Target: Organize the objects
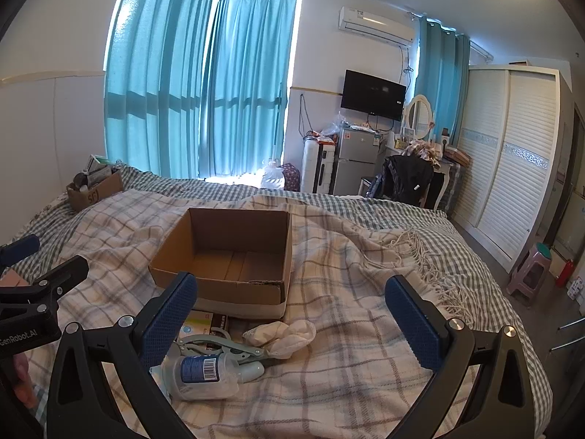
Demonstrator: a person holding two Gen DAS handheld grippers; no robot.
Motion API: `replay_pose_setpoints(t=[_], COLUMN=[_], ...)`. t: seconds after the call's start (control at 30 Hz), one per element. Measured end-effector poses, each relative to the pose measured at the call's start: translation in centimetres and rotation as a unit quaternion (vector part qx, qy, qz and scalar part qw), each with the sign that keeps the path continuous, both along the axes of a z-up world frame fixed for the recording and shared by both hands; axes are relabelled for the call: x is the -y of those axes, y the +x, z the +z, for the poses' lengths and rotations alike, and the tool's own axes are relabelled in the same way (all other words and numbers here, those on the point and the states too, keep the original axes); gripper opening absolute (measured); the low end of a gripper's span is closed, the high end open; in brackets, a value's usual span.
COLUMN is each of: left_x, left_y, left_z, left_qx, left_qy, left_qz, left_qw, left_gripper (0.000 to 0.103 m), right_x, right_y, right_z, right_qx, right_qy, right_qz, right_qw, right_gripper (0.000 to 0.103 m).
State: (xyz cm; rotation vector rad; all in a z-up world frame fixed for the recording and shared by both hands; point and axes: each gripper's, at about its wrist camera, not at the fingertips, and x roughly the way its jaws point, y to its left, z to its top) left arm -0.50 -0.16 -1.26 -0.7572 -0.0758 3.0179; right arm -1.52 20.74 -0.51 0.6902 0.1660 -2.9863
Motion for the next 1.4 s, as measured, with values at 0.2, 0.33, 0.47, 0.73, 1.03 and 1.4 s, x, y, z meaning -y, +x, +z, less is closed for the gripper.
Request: replay_pose_setpoints(t=[0.2, 0.33, 0.47, 0.73, 1.03, 1.4], left_x=[0.2, 0.3, 0.4, 0.4, 0.5, -1.8], left_y=[0.0, 0.2, 0.3, 0.2, -0.6, -3.7], left_z=[0.1, 0.4, 0.6, 0.3, -1.9, -9.0], left_qx=[-0.001, -0.005, -0.007, 0.004, 0.042, 0.161], left_qy=[-0.002, -0.004, -0.004, 0.000, -0.002, -0.008], left_qz=[0.004, 0.005, 0.005, 0.005, 0.012, -0.011], left_qw=[1.0000, 1.0000, 1.0000, 1.0000, 0.9991, 0.9868], left_gripper=[0.103, 0.103, 0.103, 0.103, 0.103, 0.095], right_x=[0.0, 0.1, 0.3, 0.4, 0.2, -1.6], right_y=[-0.1, -0.1, 0.0, 0.2, -0.8, -3.8], right_z=[0.1, 0.2, 0.6, 1.0, 0.0, -4.4], right_qx=[0.000, 0.000, -0.003, -0.006, 0.018, 0.085], right_qy=[0.002, 0.003, 0.007, 0.012, 0.007, -0.014], right_qz=[0.001, 0.002, 0.004, 0.006, 0.007, 0.008], right_qw=[1.000, 1.000, 1.000, 1.000, 1.000, 0.996], right_gripper=[0.103, 0.103, 0.103, 0.103, 0.103, 0.103])
